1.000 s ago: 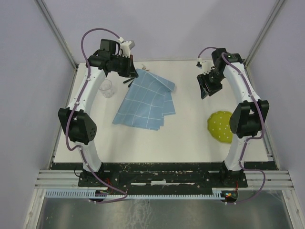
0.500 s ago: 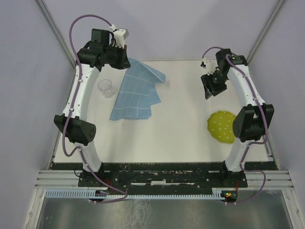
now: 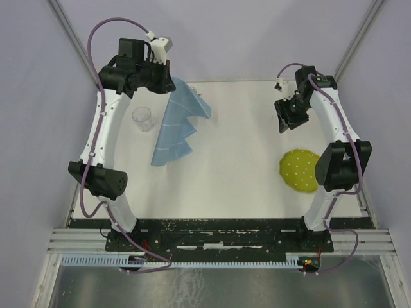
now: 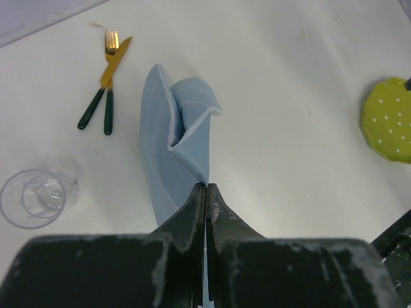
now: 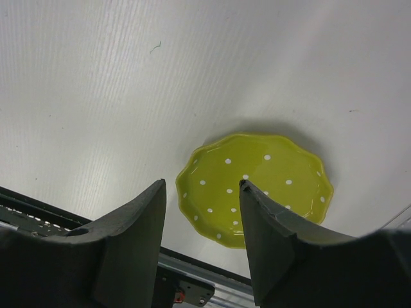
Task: Set the dinner table for one person
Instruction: Adjust the napkin at the center of the board.
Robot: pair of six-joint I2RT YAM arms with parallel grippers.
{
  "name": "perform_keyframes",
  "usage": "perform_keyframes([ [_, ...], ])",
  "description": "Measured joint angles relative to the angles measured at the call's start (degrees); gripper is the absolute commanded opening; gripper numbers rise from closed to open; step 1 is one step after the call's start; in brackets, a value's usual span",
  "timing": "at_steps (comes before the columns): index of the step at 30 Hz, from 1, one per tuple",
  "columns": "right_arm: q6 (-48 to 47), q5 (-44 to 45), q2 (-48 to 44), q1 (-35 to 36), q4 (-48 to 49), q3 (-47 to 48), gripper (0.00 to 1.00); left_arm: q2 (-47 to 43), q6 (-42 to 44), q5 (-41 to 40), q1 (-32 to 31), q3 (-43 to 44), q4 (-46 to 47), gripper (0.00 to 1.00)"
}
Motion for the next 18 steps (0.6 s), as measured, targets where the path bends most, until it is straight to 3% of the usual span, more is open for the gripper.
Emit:
perform_keyframes([
  [8,-0.11,0.02,-3.76,-3.1,0.5,-4.76,0.57,2.64,0.0,3.08,-11.61,-0.07,0.24,0.03],
  [18,-0.44,-1.25,-6.08,-7.85,0.74,-5.97,0.57,17.09,-1.77,5.77,-28.09,-0.24,1.92,0.03],
])
